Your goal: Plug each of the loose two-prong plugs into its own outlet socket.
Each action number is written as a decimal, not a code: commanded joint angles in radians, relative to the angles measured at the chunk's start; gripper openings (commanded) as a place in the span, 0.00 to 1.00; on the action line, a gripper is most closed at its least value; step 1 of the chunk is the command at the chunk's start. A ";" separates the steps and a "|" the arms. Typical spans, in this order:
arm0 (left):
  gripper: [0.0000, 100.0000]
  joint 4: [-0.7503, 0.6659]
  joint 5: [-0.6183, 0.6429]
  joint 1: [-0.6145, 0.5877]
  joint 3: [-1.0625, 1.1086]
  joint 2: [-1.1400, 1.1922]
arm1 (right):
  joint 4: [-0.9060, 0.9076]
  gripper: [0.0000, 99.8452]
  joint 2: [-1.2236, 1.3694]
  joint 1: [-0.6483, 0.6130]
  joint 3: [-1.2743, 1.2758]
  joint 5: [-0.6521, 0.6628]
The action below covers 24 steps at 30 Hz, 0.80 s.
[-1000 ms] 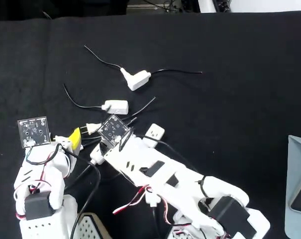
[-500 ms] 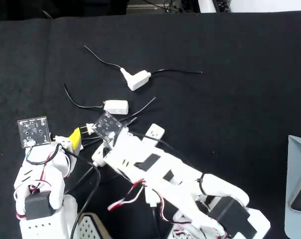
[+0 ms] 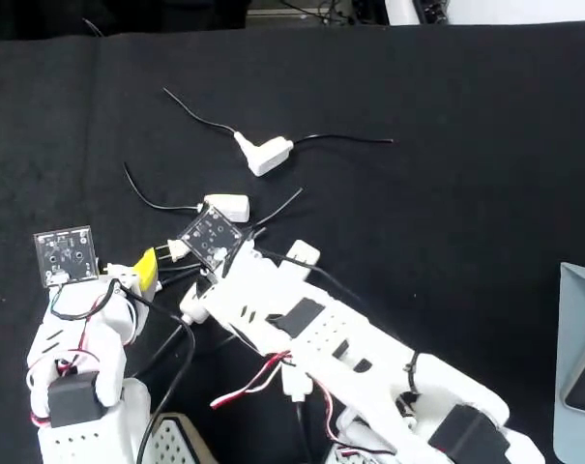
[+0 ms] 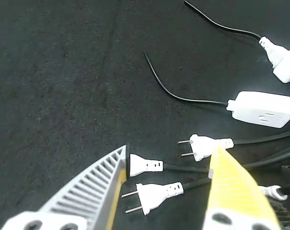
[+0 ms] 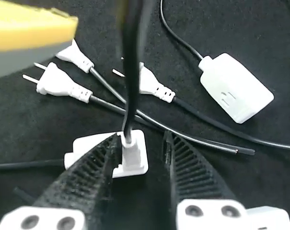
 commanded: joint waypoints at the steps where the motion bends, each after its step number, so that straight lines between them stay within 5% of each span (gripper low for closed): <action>1: 0.27 -0.021 0.008 -0.008 -0.004 -0.006 | 0.005 0.13 -0.025 0.003 -0.042 -0.032; 7: 0.27 -0.021 0.008 -0.008 -0.004 -0.006 | 0.003 0.12 0.101 -0.023 -0.079 -0.032; 10: 0.27 -0.021 0.008 -0.008 -0.004 -0.006 | 0.003 0.01 0.176 -0.018 -0.107 -0.025; 24: 0.27 -0.021 0.008 -0.008 -0.004 -0.006 | 0.003 0.01 0.131 0.038 -0.119 -0.029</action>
